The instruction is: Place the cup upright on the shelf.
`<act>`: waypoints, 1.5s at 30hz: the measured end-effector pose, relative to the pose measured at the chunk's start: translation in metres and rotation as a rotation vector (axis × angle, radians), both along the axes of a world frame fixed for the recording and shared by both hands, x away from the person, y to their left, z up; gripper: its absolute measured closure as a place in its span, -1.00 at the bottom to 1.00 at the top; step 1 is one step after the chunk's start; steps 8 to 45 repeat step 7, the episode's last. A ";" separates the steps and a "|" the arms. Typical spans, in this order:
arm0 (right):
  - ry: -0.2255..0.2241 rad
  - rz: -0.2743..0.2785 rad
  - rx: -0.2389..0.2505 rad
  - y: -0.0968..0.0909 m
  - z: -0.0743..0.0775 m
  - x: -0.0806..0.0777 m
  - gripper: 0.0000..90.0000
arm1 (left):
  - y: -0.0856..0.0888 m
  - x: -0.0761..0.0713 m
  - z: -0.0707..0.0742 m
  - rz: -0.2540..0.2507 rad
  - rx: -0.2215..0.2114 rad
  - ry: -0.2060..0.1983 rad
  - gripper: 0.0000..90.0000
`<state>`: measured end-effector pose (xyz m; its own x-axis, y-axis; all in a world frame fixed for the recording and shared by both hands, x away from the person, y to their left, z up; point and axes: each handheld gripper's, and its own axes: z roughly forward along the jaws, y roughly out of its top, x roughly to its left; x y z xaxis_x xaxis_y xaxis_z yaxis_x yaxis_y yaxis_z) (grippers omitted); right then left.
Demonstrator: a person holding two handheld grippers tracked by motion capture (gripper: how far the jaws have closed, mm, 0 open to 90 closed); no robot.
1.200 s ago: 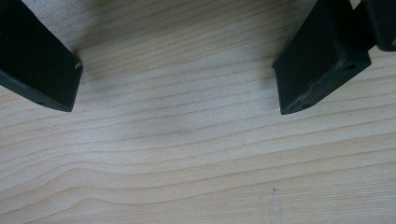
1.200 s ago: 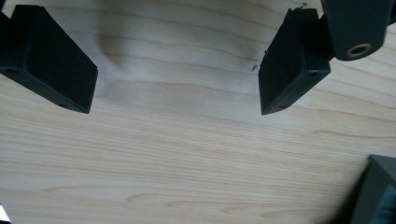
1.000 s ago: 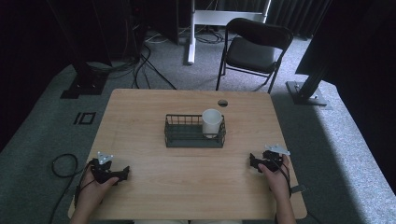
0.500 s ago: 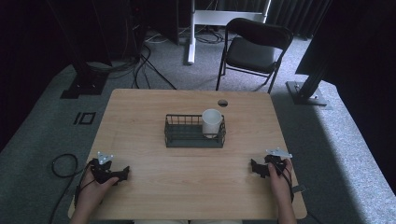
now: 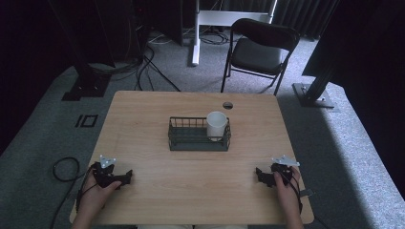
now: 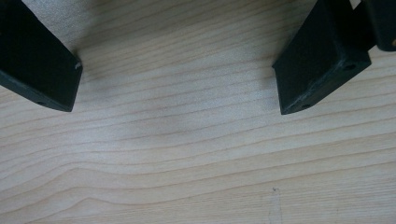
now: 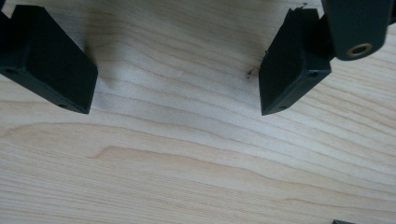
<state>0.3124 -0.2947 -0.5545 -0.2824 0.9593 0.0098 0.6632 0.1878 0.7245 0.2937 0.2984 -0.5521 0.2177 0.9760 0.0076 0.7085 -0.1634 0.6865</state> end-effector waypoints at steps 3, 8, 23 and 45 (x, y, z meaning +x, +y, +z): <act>0.000 0.000 0.000 0.000 0.000 0.000 -0.75 | 0.000 0.000 0.000 0.000 0.000 0.000 -0.98; 0.000 0.002 0.000 0.000 0.000 0.000 -0.75 | 0.000 0.000 0.000 0.000 0.000 0.000 -0.98; 0.000 0.002 0.000 0.000 0.000 0.000 -0.75 | 0.000 0.000 0.000 0.000 0.000 0.000 -0.98; 0.000 0.002 0.000 0.000 0.000 0.000 -0.75 | 0.000 0.000 0.000 0.000 0.000 0.000 -0.98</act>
